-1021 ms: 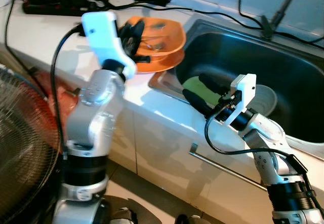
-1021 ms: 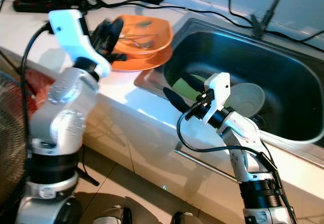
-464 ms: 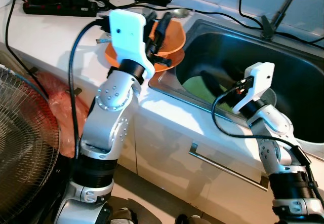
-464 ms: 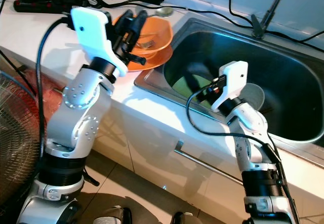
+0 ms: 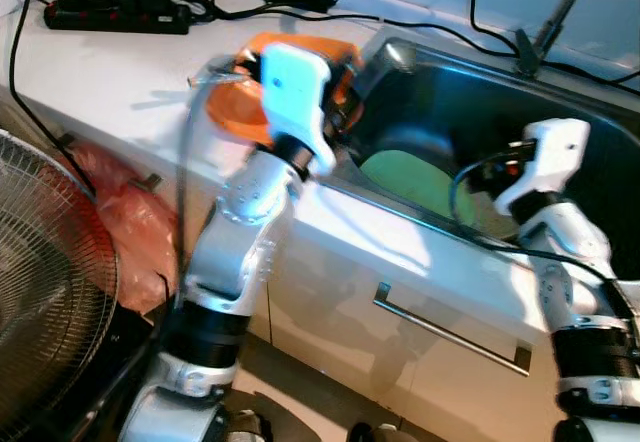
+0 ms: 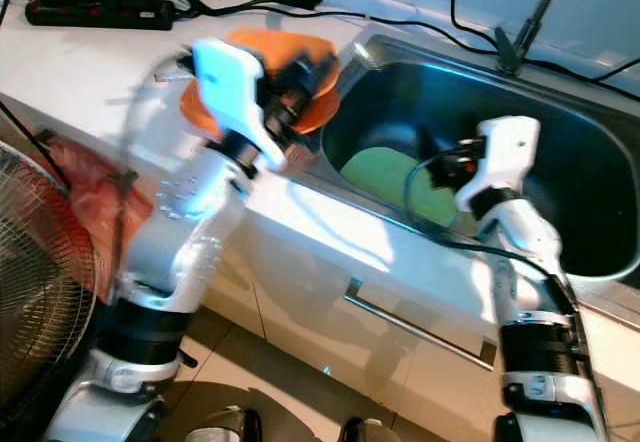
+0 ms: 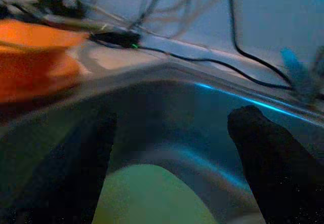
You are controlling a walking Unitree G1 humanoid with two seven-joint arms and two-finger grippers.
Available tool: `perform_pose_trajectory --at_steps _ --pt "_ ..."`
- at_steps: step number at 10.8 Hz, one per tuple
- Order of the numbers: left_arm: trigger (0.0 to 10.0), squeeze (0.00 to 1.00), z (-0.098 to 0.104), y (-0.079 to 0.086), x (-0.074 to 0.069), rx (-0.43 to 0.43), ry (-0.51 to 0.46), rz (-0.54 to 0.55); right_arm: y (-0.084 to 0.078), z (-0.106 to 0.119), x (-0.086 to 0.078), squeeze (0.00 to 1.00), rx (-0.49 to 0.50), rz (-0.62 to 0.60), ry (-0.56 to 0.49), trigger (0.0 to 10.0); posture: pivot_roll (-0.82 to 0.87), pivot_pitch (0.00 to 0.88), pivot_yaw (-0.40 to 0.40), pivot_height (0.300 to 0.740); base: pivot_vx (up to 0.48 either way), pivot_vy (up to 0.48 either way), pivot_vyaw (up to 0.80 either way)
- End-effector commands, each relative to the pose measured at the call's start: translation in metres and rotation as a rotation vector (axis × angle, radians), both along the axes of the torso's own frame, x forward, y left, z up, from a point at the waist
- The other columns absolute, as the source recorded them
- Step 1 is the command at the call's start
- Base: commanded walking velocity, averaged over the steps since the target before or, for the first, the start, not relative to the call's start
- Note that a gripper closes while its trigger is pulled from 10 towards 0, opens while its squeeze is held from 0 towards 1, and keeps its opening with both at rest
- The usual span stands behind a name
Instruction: Kitchen organization
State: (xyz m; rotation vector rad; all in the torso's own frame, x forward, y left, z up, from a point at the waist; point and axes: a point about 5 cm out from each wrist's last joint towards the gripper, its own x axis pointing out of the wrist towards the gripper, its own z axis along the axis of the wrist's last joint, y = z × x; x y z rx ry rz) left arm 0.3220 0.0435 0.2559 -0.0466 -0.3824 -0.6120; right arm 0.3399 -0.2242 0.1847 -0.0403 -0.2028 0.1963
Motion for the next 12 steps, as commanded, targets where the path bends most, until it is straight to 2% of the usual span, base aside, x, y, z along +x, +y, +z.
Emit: perform_pose_trajectory --at_steps 1,4,8,10,12 --pt "10.0 0.00 -0.002 -0.006 -0.002 0.006 -0.006 -0.034 -0.008 0.003 0.000 0.00 -0.007 -0.035 -0.013 10.0 0.06 0.121 -0.034 0.740 0.000 0.000 0.00" --pt "10.0 0.00 -0.027 -0.010 0.011 0.012 0.092 -0.058 -0.021 -0.004 -0.004 0.00 -0.038 -0.057 0.013 10.0 0.05 0.139 -0.028 0.740 0.000 0.000 0.00" --pt "10.0 0.00 -0.052 -0.017 0.019 -0.002 0.191 -0.076 -0.023 -0.007 -0.010 0.00 -0.062 -0.034 0.024 10.0 0.03 0.116 -0.011 0.740 0.000 0.000 0.00" --pt "10.0 0.00 -0.057 -0.020 0.023 -0.017 0.213 -0.060 -0.020 -0.011 -0.012 0.00 -0.054 -0.028 0.028 10.0 0.03 0.092 -0.004 0.740 0.000 0.000 0.00" --pt "10.0 0.00 -0.049 -0.026 0.033 -0.028 0.212 -0.040 -0.014 -0.010 -0.010 0.00 -0.039 -0.016 0.021 10.0 0.03 0.111 -0.001 0.740 0.000 0.000 0.00"
